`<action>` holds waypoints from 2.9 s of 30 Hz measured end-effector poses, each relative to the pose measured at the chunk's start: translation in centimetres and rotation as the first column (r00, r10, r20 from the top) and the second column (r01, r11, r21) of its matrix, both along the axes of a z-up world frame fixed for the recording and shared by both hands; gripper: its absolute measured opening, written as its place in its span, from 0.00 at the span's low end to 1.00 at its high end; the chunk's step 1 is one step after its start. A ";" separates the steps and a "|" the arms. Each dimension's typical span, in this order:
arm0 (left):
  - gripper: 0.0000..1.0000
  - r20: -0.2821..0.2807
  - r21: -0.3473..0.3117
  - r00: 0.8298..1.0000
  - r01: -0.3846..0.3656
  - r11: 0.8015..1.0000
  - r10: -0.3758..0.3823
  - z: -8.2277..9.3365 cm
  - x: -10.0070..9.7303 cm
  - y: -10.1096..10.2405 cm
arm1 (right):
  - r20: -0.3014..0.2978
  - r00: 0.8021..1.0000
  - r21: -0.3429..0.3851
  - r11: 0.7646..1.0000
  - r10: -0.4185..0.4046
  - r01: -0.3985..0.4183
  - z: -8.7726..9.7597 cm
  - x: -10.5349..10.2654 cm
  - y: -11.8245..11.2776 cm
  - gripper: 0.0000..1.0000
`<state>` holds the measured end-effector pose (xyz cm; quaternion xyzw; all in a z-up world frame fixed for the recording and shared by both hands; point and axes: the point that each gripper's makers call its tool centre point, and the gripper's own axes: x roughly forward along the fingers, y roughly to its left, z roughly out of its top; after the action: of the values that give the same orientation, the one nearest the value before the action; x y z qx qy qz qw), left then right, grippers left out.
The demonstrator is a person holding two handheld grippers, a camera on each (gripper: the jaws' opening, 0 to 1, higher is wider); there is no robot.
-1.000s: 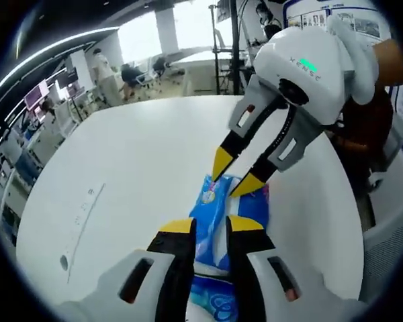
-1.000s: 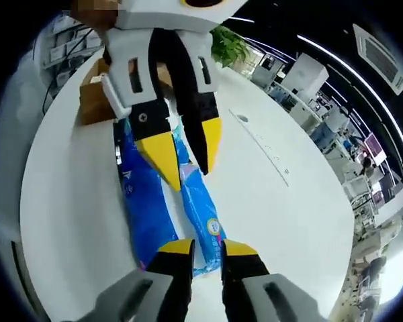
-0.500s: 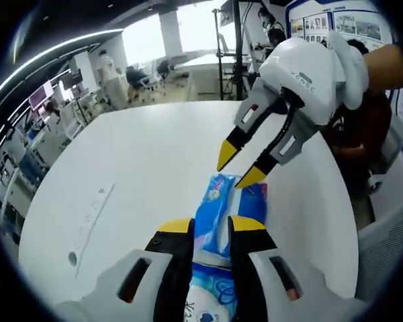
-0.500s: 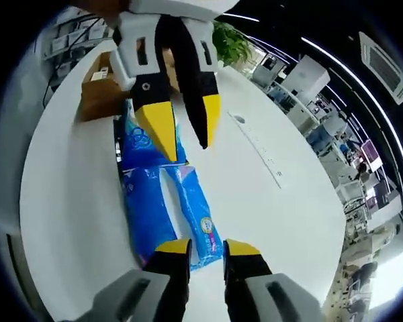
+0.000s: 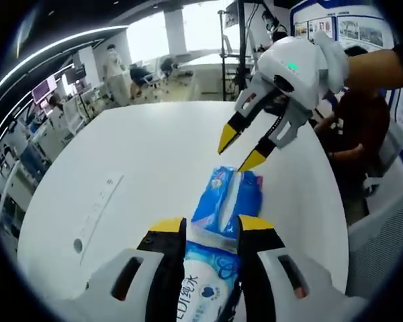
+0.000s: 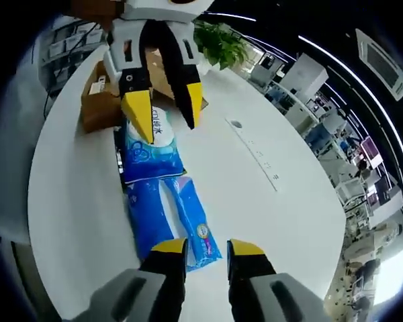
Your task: Operate the shoe box by opening the lid, removing the specified soft item, and placing it in the target area until the item is outside and the box remains undamaged.
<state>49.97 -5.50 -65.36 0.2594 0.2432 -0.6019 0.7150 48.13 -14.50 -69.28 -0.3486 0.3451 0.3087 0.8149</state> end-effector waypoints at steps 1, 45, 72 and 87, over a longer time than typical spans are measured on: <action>0.32 -0.004 -0.009 1.000 -0.019 1.000 0.019 0.4 0.2 0.5 | -0.014 1.000 0.014 1.000 -0.006 0.007 0.1 -0.2 0.2 0.25; 0.68 -0.033 -0.154 0.940 -0.341 0.927 0.340 5.9 -1.1 20.9 | -0.004 0.974 0.177 0.959 0.226 -0.222 6.6 -2.2 14.4 0.51; 0.79 -0.032 -0.236 0.877 -0.474 0.849 0.480 7.6 -4.7 29.9 | -0.036 0.884 0.252 0.860 0.466 -0.443 5.6 -3.0 27.8 0.53; 0.92 -0.017 -0.242 0.851 -0.513 0.824 0.525 6.8 -8.0 33.5 | -0.079 0.844 0.261 0.828 0.530 -0.496 2.9 -2.8 31.8 0.53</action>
<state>42.02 27.99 -58.54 0.1112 0.2126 -0.4029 0.8832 45.33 17.31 -66.41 -0.3080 0.2596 0.5793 0.7086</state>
